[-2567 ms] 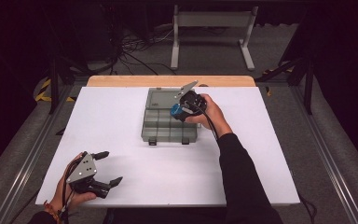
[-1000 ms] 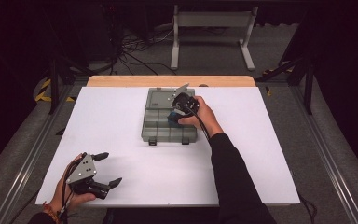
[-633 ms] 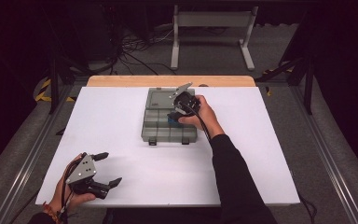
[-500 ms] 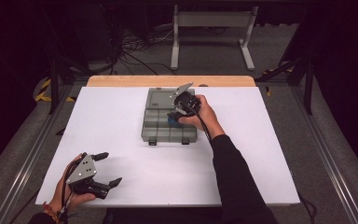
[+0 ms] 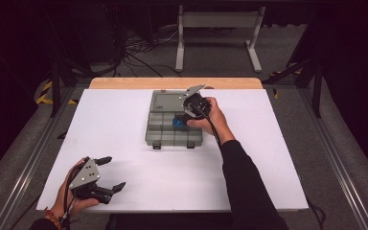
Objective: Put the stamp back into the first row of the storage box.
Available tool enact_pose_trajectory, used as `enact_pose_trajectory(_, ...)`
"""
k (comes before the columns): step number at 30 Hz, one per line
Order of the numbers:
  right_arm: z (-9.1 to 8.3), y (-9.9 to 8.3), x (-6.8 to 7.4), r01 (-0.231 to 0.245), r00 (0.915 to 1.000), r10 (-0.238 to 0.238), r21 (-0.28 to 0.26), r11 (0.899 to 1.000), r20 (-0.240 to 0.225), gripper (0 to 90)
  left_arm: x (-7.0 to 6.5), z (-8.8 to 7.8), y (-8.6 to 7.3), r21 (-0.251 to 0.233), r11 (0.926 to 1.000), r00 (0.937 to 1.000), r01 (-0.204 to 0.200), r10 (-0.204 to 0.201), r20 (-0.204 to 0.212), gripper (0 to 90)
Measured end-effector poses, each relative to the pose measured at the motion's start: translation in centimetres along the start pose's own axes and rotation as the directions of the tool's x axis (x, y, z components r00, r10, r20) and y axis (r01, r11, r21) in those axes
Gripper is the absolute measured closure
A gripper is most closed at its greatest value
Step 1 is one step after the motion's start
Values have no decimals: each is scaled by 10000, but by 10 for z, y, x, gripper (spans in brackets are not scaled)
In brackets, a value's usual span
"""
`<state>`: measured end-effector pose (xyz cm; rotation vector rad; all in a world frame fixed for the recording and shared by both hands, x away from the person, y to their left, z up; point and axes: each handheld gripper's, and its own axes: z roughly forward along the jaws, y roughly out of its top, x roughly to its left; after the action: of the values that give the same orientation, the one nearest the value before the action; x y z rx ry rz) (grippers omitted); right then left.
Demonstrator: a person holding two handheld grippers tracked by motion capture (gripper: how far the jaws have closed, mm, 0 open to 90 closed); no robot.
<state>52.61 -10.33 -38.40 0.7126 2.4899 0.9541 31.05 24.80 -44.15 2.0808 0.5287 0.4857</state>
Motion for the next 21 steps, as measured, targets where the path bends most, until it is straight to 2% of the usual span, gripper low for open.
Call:
enact_pose_trajectory(12,-8,-7,-1,-112,9999,114,-186,9998,106,359,0,2,2,30,10000,10000,25,-25,-61,71)
enact_pose_trajectory(16,-12,-11,-2,-247,9995,252,-275,9993,181,358,0,5,3,56,10000,9999,29,-28,-158,92)
enact_pose_trajectory(19,-15,-14,-3,-350,9991,358,-349,9988,223,356,2,8,7,105,9999,9996,-114,117,-269,103)
enact_pose_trajectory(21,-16,-14,-3,-407,9989,416,-403,9984,210,355,3,9,8,58,10000,9996,-18,20,-296,106)
